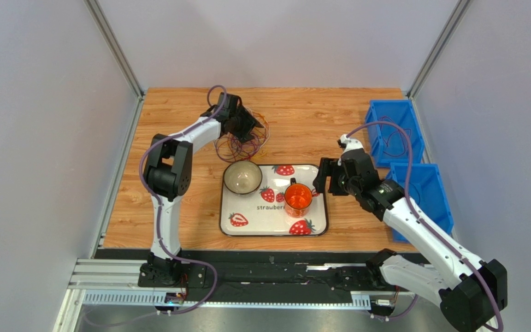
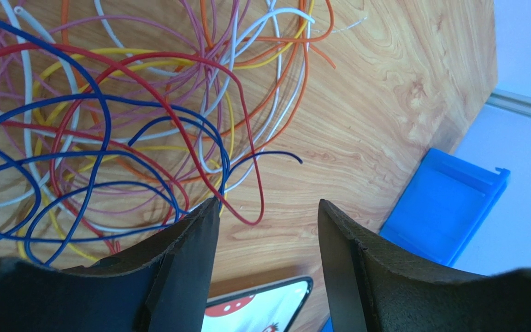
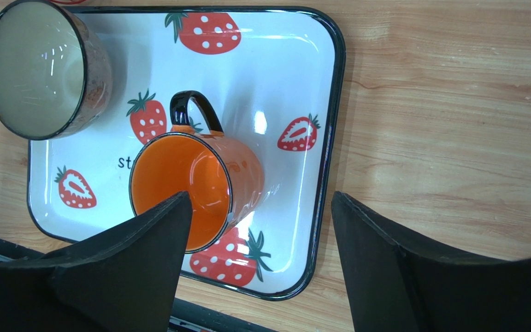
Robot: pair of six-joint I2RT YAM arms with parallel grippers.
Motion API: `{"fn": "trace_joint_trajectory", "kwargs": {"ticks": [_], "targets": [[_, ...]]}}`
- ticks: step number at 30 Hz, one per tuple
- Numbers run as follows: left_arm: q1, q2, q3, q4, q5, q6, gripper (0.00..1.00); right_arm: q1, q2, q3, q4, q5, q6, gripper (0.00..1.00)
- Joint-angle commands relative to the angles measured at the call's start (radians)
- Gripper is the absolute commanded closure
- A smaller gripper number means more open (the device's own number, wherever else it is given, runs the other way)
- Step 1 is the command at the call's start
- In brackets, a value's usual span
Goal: Untangle the cables
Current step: Untie the cable.
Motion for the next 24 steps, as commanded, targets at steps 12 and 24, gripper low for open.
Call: {"fn": "trace_joint_trajectory", "kwargs": {"ticks": [12,24], "targets": [[-0.003,0.05,0.048,0.089,-0.014,-0.061,0.45,0.004,-0.012,-0.005,0.008,0.047,-0.062,0.21],[-0.003,0.079,0.074,0.076,-0.011,-0.049,1.0,0.004,-0.001,-0.008,0.014,0.049,-0.068,0.21]]}}
